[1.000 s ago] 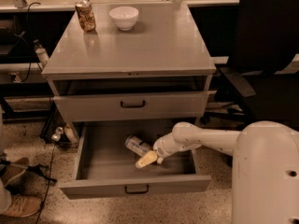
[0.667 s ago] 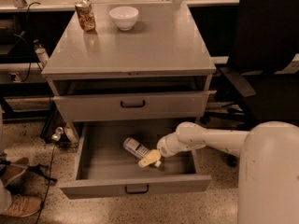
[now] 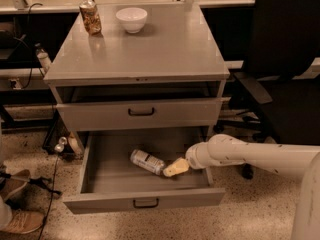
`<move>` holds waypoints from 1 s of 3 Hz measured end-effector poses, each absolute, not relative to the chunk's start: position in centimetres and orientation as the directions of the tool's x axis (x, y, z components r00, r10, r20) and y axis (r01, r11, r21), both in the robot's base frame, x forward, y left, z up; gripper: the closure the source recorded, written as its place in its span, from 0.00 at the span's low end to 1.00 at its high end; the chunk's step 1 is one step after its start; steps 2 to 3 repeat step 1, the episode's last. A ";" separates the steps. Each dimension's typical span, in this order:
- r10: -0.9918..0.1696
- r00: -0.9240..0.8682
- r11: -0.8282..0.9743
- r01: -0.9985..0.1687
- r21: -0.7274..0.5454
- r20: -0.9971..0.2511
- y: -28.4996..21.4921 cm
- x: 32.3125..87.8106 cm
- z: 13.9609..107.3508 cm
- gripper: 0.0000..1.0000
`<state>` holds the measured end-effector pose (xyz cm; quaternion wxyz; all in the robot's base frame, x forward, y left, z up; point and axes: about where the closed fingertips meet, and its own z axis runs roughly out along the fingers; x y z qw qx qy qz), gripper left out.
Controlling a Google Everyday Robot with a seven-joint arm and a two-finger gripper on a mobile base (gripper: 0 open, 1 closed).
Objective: Place blue plastic bottle into middle drawer
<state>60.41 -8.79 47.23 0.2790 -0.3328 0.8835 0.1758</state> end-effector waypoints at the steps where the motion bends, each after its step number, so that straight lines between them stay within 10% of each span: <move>1: -0.502 -0.619 0.702 -0.700 0.134 -0.604 -8.0 60.3 46.7 0.00; 3: -0.502 -0.619 0.702 -0.700 0.134 -0.604 -8.0 60.3 46.7 0.00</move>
Offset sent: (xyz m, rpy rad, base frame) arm 0.0000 0.0000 0.0000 0.0000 0.0000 0.0000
